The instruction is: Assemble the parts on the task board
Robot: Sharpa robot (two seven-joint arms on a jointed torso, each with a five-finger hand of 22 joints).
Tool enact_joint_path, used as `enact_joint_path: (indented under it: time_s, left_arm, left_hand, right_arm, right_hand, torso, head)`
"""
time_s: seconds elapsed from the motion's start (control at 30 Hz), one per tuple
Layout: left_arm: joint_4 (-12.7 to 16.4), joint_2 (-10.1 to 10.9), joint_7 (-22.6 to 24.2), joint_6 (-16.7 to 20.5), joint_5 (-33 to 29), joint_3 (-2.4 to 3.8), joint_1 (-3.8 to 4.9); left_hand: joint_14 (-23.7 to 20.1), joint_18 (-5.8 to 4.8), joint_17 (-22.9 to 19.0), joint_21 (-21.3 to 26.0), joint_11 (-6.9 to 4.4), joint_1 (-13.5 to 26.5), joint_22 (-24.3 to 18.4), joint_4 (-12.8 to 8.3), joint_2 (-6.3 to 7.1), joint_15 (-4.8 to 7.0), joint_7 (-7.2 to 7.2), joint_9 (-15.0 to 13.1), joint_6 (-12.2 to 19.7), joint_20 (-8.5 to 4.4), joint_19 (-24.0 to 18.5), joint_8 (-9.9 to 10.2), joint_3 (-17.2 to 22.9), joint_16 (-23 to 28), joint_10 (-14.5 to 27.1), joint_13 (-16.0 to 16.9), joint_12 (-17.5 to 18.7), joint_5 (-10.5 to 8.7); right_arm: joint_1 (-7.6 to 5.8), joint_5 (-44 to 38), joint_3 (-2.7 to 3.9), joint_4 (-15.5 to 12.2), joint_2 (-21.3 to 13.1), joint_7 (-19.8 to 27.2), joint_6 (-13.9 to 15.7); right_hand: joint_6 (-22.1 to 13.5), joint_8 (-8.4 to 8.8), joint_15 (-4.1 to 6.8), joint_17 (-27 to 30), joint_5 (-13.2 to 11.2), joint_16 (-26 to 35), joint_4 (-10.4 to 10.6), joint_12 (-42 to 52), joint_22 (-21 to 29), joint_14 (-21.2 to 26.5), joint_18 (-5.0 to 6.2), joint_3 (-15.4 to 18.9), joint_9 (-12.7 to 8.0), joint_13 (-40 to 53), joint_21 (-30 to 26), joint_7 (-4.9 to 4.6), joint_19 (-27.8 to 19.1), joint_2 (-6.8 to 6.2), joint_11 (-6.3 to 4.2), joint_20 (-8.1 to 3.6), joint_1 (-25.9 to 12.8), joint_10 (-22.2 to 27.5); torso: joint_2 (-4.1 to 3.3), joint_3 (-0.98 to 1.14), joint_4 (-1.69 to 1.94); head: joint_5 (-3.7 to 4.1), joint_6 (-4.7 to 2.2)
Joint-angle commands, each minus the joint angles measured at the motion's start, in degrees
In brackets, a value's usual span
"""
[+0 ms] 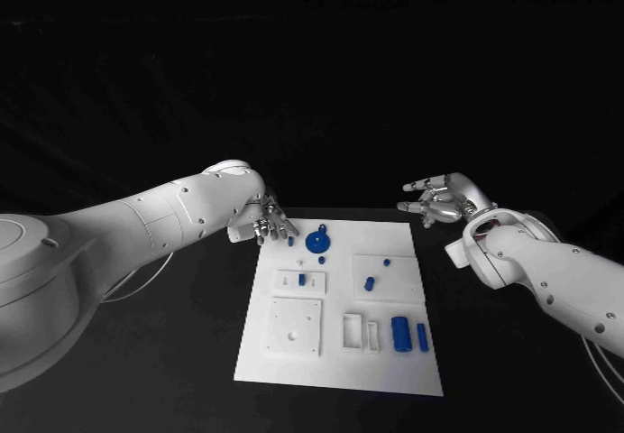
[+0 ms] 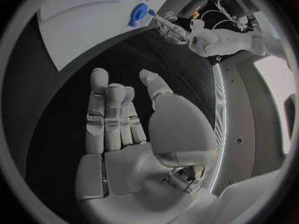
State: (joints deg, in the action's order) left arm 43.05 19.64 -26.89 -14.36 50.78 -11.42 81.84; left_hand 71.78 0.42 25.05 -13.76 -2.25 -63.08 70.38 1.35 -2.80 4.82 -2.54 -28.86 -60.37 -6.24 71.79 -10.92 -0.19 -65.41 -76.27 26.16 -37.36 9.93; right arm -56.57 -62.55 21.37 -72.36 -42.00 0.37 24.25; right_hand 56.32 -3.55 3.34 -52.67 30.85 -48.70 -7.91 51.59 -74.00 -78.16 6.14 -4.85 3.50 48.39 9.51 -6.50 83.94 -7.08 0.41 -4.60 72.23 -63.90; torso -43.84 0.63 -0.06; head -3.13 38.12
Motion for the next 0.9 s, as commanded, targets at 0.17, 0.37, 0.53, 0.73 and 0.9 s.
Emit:
enact_joint_path:
  time_s: [0.17,0.37,0.53,0.73,0.9]
  left_arm:
    - [-1.32,-0.78,1.74,-2.20,2.18,-0.06,-0.44]
    - [-1.98,-1.08,1.96,-1.69,2.45,-0.08,-0.73]
    - [-2.25,-1.11,2.13,-1.47,2.51,-0.09,-0.81]
    - [-2.32,-1.12,2.49,-1.28,2.44,-0.09,-0.83]
    - [-2.24,-1.09,2.82,-0.84,1.69,-0.09,-0.83]
  left_hand:
    - [-0.02,0.00,-0.17,-0.57,-0.25,0.86,2.40,1.10,0.92,0.38,0.20,-0.74,0.40,-0.05,-0.01,-1.11,0.28,-1.57,0.38,0.50,-1.64,-0.41]
    - [-0.10,0.04,-0.31,-0.45,-0.15,0.78,2.67,1.14,0.84,0.31,0.01,-0.63,0.93,0.01,-0.04,-0.90,0.44,-1.68,0.53,0.47,-1.76,-0.36]
    - [-0.09,0.07,-0.41,-0.35,-0.18,0.52,2.88,1.04,0.39,0.33,0.07,-0.54,0.84,0.02,-0.01,-0.94,0.70,-1.78,0.54,0.43,-1.87,-0.29]
    - [-0.11,0.04,-0.56,-0.15,-0.29,-0.69,3.22,0.02,-1.32,0.40,0.25,-0.46,0.68,-0.02,0.03,-1.05,1.46,-1.93,0.59,0.36,-1.98,0.06]
    - [-0.08,-0.05,-0.61,-0.06,-0.55,-2.65,3.53,-1.57,-3.53,0.57,0.78,-1.33,0.16,-0.16,0.12,-1.98,2.90,-2.10,0.51,0.31,-2.04,0.46]
  right_arm:
    - [-0.02,-0.20,0.16,-0.23,0.26,0.28,-0.39]
    - [-0.02,-0.23,0.33,-0.33,0.31,0.28,-0.36]
    - [-0.02,-0.25,0.47,-0.34,0.34,0.28,-0.34]
    - [-0.02,-0.27,0.57,-0.32,0.40,0.29,-0.36]
    - [-0.02,-0.28,0.62,-0.28,0.45,0.27,-0.41]
  right_hand:
    - [0.23,0.04,-0.10,0.05,0.24,0.35,-0.01,0.09,0.05,0.32,0.79,0.10,0.04,-0.05,-0.29,-0.27,1.84,0.18,0.12,0.35,-0.43,0.37]
    - [0.23,0.04,-0.10,0.05,0.24,0.35,-0.01,0.09,0.05,0.32,0.79,0.10,0.04,-0.05,-0.29,-0.27,1.84,0.18,0.12,0.35,-0.43,0.37]
    - [0.23,0.04,-0.10,0.05,0.24,0.35,-0.01,0.09,0.05,0.32,0.79,0.10,0.04,-0.05,-0.29,-0.27,1.84,0.18,0.12,0.35,-0.43,0.37]
    - [0.22,0.04,-0.10,0.11,0.25,0.38,0.10,0.13,0.14,0.29,0.78,0.05,0.04,-0.10,-0.36,-0.27,1.88,0.15,0.12,0.34,-0.44,0.37]
    - [0.21,0.04,-0.10,0.13,0.26,0.39,0.15,0.14,0.18,0.28,0.77,0.03,0.04,-0.12,-0.39,-0.27,1.89,0.13,0.12,0.34,-0.44,0.36]
  torso:
    - [-0.62,0.11,-0.27]
    - [-0.89,0.11,-0.43]
    - [-0.97,0.14,-0.43]
    - [-0.90,0.14,-0.34]
    - [-0.93,0.14,-0.34]
  head:
    - [-0.04,-0.39]
    - [0.04,-0.51]
    - [0.15,-0.53]
    - [0.27,-0.40]
    - [0.24,-0.30]
